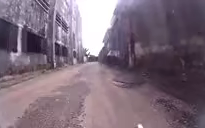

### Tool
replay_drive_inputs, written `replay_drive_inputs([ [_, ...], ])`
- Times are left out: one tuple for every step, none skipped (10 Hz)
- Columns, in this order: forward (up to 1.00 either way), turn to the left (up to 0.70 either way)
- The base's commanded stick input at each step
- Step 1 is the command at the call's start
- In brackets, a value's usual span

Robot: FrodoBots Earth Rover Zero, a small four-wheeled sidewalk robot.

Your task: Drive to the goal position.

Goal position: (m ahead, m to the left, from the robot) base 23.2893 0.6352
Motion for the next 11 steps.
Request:
replay_drive_inputs([
  [0.5,0.0],
  [0.5,0.0],
  [0.5,0.0],
  [0.5,0.0],
  [0.5,0.0],
  [0.5,0.0],
  [0.5,0.0],
  [0.5,0.0],
  [0.5,0.0],
  [0.5,0.0],
  [0.5,0.0],
])
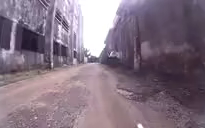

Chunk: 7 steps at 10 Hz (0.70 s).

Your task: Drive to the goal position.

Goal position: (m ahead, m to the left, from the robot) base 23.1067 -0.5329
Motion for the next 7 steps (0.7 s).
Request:
replay_drive_inputs([
  [0.5,0.0],
  [0.5,0.0],
  [0.5,0.0],
  [0.5,0.0],
  [0.5,0.0],
  [0.5,0.0],
  [0.5,0.0],
])
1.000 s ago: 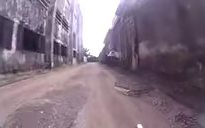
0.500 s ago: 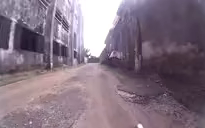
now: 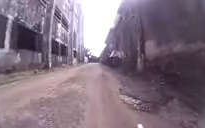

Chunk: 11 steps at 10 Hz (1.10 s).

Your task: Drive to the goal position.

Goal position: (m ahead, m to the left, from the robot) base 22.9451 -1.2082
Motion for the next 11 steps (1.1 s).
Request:
replay_drive_inputs([
  [0.5,0.0],
  [0.5,0.0],
  [0.5,0.0],
  [0.5,0.0],
  [0.5,0.0],
  [0.5,0.0],
  [0.5,0.0],
  [0.5,0.0],
  [0.5,0.0],
  [0.5,0.0],
  [0.5,0.0],
])
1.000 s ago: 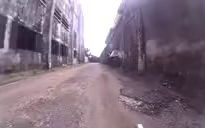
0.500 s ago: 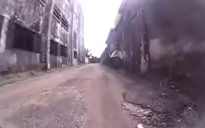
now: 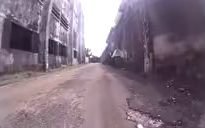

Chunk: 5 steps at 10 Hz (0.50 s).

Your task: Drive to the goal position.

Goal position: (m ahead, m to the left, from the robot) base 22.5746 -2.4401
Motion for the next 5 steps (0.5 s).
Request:
replay_drive_inputs([
  [0.5,0.0],
  [0.5,0.0],
  [0.5,0.0],
  [0.5,0.0],
  [0.5,0.0],
])
